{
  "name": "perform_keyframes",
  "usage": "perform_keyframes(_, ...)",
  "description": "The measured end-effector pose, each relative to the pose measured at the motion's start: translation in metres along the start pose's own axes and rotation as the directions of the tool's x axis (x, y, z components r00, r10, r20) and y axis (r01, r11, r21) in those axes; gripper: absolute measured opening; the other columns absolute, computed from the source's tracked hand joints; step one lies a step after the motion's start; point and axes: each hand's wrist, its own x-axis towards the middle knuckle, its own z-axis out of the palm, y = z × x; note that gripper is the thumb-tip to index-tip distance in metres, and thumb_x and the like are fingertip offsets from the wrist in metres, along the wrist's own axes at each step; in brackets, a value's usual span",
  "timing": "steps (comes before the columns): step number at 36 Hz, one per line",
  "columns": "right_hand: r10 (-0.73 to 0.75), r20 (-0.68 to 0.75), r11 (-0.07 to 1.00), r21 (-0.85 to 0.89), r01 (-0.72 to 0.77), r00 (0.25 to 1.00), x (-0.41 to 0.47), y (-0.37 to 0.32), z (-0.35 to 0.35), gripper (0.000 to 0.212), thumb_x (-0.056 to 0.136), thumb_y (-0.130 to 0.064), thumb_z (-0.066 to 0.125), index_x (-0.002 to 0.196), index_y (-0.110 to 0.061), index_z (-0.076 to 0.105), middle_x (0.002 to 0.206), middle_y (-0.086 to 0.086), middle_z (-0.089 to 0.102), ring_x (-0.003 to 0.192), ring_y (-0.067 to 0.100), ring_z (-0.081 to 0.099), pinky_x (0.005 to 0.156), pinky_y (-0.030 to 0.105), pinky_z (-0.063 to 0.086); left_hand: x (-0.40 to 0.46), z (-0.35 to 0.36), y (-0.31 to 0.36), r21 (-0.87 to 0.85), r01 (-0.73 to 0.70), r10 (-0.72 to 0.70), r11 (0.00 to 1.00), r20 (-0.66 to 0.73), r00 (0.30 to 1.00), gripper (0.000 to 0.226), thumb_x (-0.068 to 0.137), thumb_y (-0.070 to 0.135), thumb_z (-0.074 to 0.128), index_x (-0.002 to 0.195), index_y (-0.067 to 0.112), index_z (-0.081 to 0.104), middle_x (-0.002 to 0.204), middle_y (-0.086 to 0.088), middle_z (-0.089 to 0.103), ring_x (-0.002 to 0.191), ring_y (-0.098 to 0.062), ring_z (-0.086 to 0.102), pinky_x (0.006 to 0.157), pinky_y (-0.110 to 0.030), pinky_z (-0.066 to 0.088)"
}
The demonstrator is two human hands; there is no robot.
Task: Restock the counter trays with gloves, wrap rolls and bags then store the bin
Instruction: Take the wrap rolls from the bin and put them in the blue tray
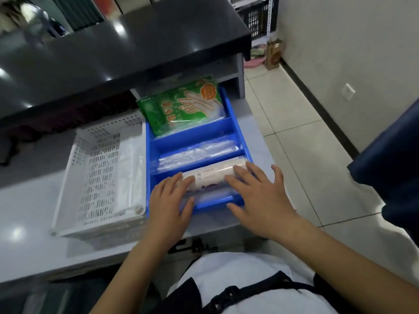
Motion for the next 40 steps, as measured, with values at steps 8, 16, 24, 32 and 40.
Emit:
perform_keyframes(8, -0.023, -0.006, 0.998, -0.055, 0.023, 1.000, 0.005, -0.001, 0.000, 0.071, 0.087, -0.067, 0.040, 0.149, -0.036, 0.024, 0.155, 0.000, 0.027, 0.147, 0.026, 0.013, 0.113, 0.063, -0.001, -0.018, 0.017, 0.010, -0.070, 0.112, -0.111, 0.991, 0.025, 0.994, 0.062, 0.099, 0.038, 0.052, 0.155, 0.030, 0.026, 0.165, 0.006, 0.011, 0.153, -0.015, 0.000, 0.125, -0.036, 0.008)
perform_keyframes(16, -0.095, -0.015, 0.994, -0.063, 0.094, 0.995, 0.013, -0.003, 0.024, 0.084, 0.088, -0.069, 0.038, 0.155, -0.033, 0.003, 0.166, 0.002, 0.000, 0.151, 0.028, -0.008, 0.116, 0.060, -0.005, -0.020, 0.026, 0.008, -0.001, 0.078, -0.078, 0.997, 0.001, 0.997, 0.065, 0.100, 0.042, 0.050, 0.156, 0.027, 0.021, 0.166, 0.001, 0.009, 0.154, -0.020, -0.001, 0.125, -0.038, 0.008)
perform_keyframes(24, -0.086, -0.055, 0.992, -0.103, 0.080, 0.995, 0.009, 0.002, 0.039, 0.093, 0.086, -0.067, 0.045, 0.155, -0.032, -0.006, 0.166, 0.001, -0.007, 0.151, 0.028, -0.011, 0.114, 0.063, 0.000, -0.022, 0.035, -0.001, 0.093, 0.071, -0.075, 0.993, 0.043, 0.996, 0.071, 0.098, 0.058, 0.034, 0.149, 0.043, -0.012, 0.161, 0.010, -0.017, 0.151, -0.017, -0.018, 0.124, -0.041, -0.004)
perform_keyframes(32, 0.039, 0.026, 0.989, -0.145, -0.035, 0.999, 0.000, -0.010, 0.033, 0.091, 0.088, -0.072, 0.033, 0.150, -0.036, -0.024, 0.162, -0.004, -0.026, 0.148, 0.025, -0.026, 0.115, 0.064, -0.001, -0.031, 0.025, -0.009, 0.029, 0.050, -0.053, 0.998, 0.079, 0.995, 0.081, 0.092, 0.067, 0.039, 0.154, 0.043, -0.006, 0.159, 0.017, -0.021, 0.150, -0.014, -0.021, 0.123, -0.044, -0.008)
perform_keyframes(40, -0.062, 0.218, 0.998, -0.006, 0.065, 0.974, -0.059, -0.111, 0.004, 0.077, 0.082, -0.075, 0.032, 0.151, -0.045, 0.014, 0.164, -0.007, 0.012, 0.151, 0.017, 0.004, 0.120, 0.053, 0.005, -0.157, -0.017, -0.048, -0.283, 0.257, -0.267, 0.924, 0.002, 0.964, 0.075, 0.091, 0.055, 0.058, 0.152, 0.046, 0.015, 0.163, 0.018, -0.002, 0.153, -0.014, -0.007, 0.124, -0.041, 0.004)
